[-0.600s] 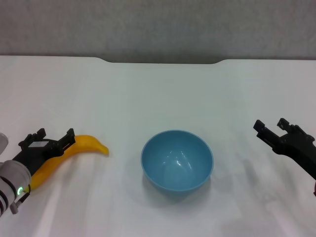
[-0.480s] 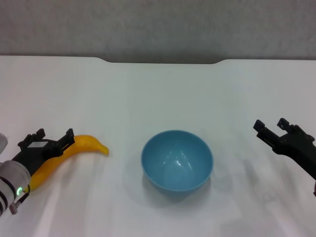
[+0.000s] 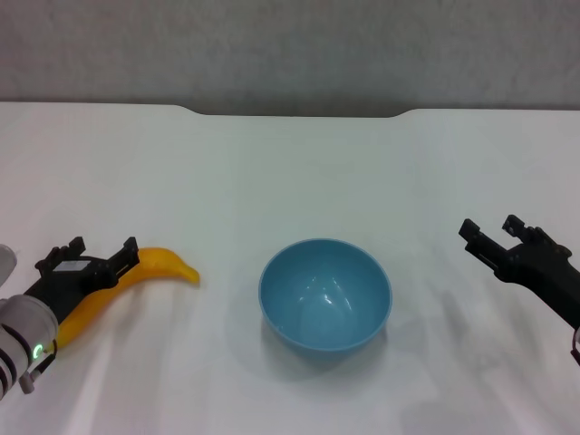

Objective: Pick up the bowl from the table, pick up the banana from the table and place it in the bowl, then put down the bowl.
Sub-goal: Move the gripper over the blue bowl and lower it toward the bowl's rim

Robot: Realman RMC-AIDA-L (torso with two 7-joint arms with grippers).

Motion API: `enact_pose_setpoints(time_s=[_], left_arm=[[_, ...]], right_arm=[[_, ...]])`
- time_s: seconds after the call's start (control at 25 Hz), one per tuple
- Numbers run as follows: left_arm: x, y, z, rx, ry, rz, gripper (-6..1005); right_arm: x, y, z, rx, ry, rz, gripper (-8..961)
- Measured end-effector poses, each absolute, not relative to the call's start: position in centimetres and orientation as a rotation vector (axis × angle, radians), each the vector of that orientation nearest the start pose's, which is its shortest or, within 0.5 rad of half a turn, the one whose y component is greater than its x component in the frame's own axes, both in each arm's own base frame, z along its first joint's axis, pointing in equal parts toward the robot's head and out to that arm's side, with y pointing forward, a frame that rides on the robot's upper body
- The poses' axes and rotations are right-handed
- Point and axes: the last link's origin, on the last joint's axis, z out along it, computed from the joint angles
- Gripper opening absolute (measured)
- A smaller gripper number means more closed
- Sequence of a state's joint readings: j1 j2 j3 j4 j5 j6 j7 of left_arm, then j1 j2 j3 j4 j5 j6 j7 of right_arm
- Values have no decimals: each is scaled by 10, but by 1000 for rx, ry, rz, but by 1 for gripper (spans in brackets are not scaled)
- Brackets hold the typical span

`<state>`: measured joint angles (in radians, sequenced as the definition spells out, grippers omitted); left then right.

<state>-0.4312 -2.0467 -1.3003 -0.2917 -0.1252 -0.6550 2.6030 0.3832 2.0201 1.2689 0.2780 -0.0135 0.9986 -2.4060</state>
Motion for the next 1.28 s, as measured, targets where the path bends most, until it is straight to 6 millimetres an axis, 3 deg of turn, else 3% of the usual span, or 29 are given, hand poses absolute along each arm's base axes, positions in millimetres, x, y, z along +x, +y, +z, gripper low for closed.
enact_pose_setpoints(time_s=[0.52,0.8,1.28], left_arm=[[-346,356,-39,-1784,-937,-528,873],[-350,352,-39,-1778,-946,-515,869],[-353,352,-40,-1776,-960,-489,862]], right_arm=[[317,340,-31,-1930,867,843,852],[294,374,-39,-2119,940,710,852],[260,401,-38,-2319,941,511,850]])
